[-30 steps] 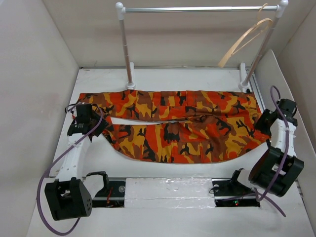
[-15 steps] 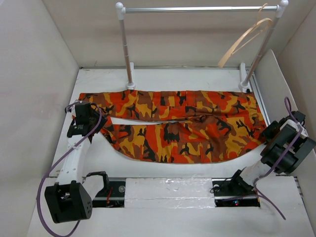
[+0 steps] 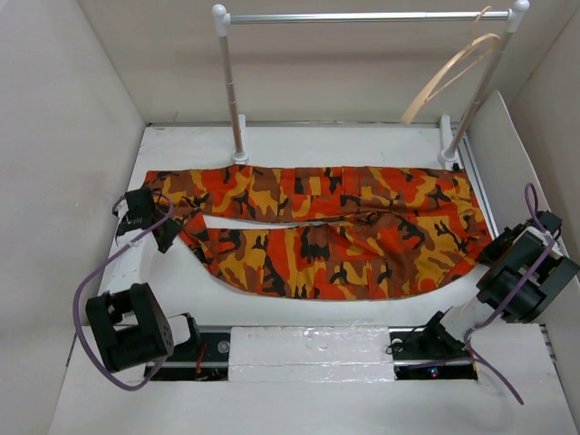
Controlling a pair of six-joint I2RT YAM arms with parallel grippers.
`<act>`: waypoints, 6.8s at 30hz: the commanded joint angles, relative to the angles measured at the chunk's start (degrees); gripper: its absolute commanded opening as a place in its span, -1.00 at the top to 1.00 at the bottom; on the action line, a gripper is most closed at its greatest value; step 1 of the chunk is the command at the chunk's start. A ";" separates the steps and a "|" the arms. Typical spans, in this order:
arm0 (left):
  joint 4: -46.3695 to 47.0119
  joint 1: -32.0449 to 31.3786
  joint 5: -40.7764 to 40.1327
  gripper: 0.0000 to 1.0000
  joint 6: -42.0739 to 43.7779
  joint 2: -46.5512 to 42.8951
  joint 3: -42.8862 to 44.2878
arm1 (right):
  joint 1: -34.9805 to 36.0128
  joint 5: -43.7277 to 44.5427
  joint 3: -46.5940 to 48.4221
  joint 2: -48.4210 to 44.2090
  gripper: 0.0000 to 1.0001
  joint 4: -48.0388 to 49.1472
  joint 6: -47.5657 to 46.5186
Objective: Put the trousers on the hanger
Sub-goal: Flatten out the trousers at the center of the board, then fold the trousers at the center of the board.
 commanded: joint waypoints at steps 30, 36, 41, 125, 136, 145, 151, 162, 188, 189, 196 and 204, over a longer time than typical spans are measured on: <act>6.78 1.47 14.53 1.00 6.06 11.56 5.53 | 6.23 3.04 4.21 -6.66 0.92 -0.12 -3.34; -2.36 1.47 3.73 1.00 3.34 -0.84 13.52 | 13.18 9.11 7.83 -10.54 1.00 -0.13 -4.41; -11.06 1.47 -10.15 1.00 2.20 -2.87 23.70 | 15.99 9.73 12.13 -10.90 1.00 0.05 -4.32; 2.02 8.67 -1.47 0.07 -1.31 30.51 23.29 | 21.98 -7.40 13.90 1.41 0.71 17.54 7.71; 3.08 8.68 -2.61 0.30 -1.76 36.94 24.70 | 18.19 -16.02 6.15 10.89 -0.43 28.78 13.34; 3.43 8.68 -2.96 0.69 -2.02 39.40 24.96 | 21.17 -13.31 6.33 15.82 0.06 35.12 21.25; 2.03 8.68 -4.98 1.00 -0.44 39.93 26.98 | 21.89 -10.94 6.51 13.21 1.00 33.37 20.56; -3.60 8.68 -20.45 1.00 4.22 36.42 25.76 | 17.84 -5.13 1.94 -2.63 1.00 22.03 14.41; 4.50 6.04 9.17 0.00 2.02 36.05 25.21 | 5.63 -14.27 -4.92 -10.81 1.00 15.08 3.68; 3.79 5.43 8.30 0.01 1.76 36.85 26.70 | 5.63 -14.27 -4.83 -10.90 1.00 15.08 3.68; 2.55 5.43 3.72 0.35 -0.44 40.01 28.82 | 5.63 -16.28 -5.53 -9.93 1.00 17.10 4.90; -1.40 5.43 -5.67 1.00 3.33 42.74 31.20 | 5.63 -14.80 -4.75 -8.52 1.00 17.54 5.79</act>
